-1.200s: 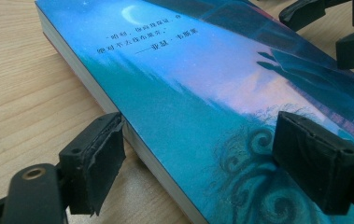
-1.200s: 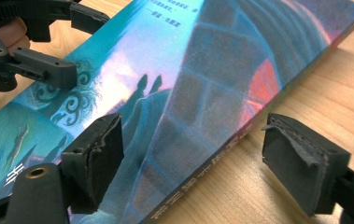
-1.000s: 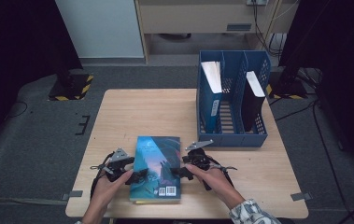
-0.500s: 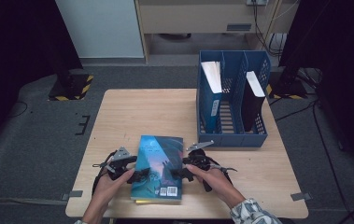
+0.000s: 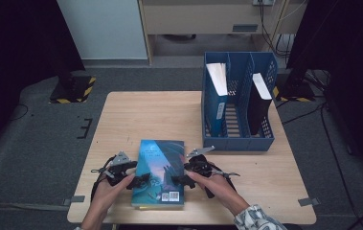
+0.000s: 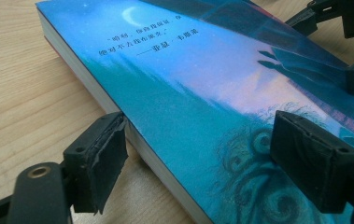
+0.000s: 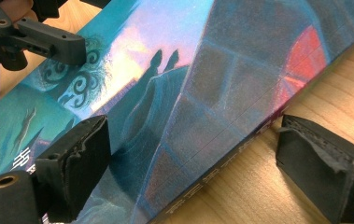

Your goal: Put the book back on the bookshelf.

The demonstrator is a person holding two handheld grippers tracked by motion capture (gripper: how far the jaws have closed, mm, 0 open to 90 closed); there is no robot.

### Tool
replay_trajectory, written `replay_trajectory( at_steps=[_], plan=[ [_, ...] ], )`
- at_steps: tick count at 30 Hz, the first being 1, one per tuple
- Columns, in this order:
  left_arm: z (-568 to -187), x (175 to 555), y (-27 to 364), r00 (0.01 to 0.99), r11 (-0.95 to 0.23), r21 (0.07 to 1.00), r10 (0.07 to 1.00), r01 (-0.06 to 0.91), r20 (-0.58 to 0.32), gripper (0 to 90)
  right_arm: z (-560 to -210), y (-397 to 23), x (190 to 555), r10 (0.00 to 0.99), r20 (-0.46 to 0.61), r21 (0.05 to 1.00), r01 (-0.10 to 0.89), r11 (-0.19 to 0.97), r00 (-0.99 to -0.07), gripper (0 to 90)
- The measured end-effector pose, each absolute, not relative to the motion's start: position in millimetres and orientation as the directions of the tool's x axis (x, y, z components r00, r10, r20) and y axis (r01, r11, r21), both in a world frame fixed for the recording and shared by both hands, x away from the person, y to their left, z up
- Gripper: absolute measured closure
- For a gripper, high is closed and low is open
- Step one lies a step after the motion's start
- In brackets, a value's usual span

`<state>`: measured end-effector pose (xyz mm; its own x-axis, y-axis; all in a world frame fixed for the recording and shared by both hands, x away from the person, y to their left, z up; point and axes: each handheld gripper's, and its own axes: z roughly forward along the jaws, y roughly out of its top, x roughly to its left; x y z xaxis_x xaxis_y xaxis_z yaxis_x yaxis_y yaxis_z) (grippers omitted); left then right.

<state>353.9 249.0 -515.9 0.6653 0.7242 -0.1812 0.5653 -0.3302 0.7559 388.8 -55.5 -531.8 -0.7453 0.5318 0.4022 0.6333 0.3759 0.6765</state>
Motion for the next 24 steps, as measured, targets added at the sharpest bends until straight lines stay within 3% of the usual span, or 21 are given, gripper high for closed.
replay_trajectory(
  at_steps=[24],
  plan=[
    [-514.9,356.6,256.0,0.674,-0.347,0.758,0.721,0.552,-0.161,19.7,-532.6,-49.6,389.6,0.497,0.418,0.676,0.626,0.389,-0.761,9.8]
  ],
)
